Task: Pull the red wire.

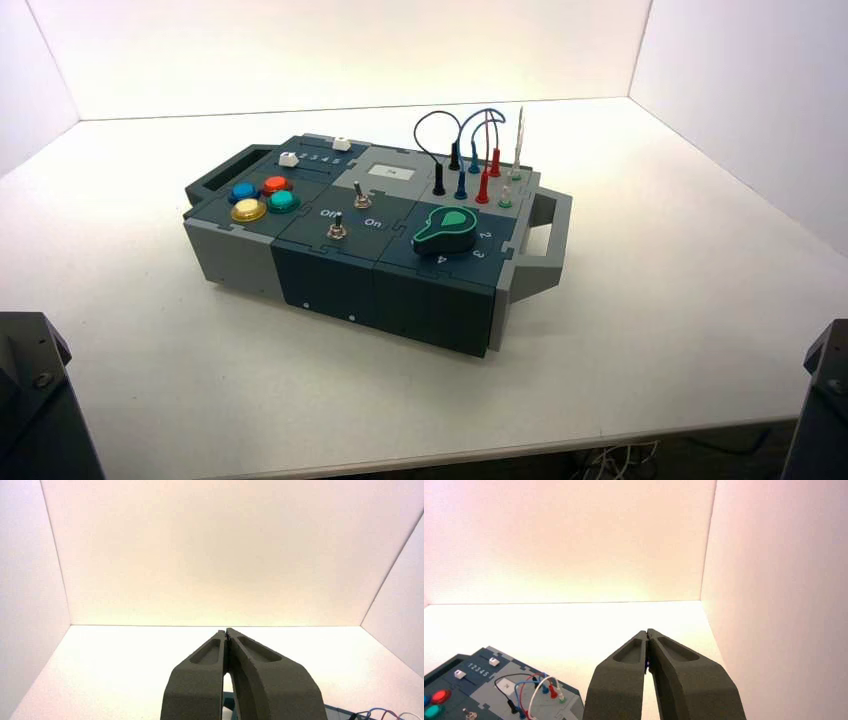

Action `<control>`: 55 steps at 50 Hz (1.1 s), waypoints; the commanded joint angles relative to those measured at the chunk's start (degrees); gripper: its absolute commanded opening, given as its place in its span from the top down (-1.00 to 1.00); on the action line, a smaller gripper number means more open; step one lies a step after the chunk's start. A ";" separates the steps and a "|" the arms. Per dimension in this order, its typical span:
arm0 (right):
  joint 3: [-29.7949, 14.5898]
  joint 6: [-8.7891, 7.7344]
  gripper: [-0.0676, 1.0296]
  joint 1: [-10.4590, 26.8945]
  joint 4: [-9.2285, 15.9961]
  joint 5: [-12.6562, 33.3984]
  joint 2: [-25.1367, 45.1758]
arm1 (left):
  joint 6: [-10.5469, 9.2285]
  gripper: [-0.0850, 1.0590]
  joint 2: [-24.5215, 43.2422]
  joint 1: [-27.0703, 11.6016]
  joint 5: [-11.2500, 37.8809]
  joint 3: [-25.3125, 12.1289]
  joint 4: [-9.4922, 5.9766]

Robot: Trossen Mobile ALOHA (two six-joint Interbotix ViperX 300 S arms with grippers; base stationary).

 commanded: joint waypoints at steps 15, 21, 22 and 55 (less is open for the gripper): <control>-0.79 0.09 0.92 1.58 0.53 0.00 3.34 | 0.09 0.90 2.02 0.53 -0.53 -0.97 -0.09; -0.97 -0.35 0.92 2.29 1.93 -0.09 5.01 | 0.09 0.90 2.02 0.53 -0.53 -0.97 -0.18; -0.97 -0.35 0.92 2.37 2.02 0.00 5.36 | 0.09 0.90 2.02 0.53 -0.53 -0.97 -0.09; -10.63 -0.70 0.62 26.19 12.04 2.72 41.22 | 0.00 0.90 3.52 0.53 -0.62 -0.88 -0.35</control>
